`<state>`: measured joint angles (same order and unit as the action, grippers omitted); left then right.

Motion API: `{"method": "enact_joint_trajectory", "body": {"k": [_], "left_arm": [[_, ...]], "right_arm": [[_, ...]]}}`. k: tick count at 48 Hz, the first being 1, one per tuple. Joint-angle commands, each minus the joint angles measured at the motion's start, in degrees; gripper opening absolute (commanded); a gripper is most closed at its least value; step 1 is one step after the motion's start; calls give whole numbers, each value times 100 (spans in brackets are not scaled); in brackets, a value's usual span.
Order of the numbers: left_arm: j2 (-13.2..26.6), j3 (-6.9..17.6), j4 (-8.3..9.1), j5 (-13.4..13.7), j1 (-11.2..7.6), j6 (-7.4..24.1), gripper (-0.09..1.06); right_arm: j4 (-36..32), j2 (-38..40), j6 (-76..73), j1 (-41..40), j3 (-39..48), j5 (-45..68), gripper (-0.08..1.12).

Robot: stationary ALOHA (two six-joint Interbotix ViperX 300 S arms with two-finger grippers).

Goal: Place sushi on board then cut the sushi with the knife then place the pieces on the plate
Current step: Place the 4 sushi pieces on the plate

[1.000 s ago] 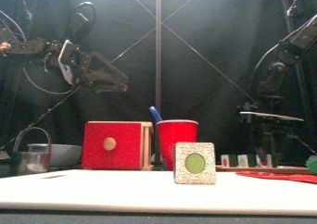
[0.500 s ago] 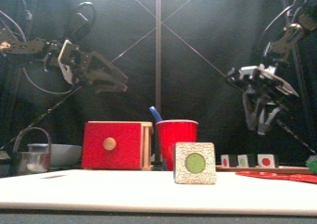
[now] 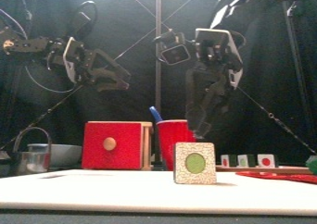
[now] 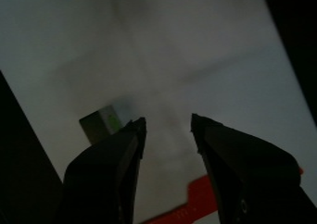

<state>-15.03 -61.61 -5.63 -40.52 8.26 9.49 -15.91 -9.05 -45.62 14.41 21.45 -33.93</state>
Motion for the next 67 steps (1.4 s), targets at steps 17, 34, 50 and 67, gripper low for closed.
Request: {"method": "enact_joint_trajectory", "body": {"k": [17, 34, 50, 67], "left_arm": [[9, 105, -44, -35, 9, -9, 93], [9, 79, -105, -35, 35, -9, 93], [9, 35, -167, -35, 9, -9, 93], [9, 0, -158, -35, 18, 9, 93]], "right_arm": [[-105, -158, 202, 79, -211, 132, 81], [1187, -457, 1740, 9, -439, 132, 81], [1204, -457, 1740, -193, -334, 141, 65], [853, 1230, 334, -861, 1292, -246, 58]]}}
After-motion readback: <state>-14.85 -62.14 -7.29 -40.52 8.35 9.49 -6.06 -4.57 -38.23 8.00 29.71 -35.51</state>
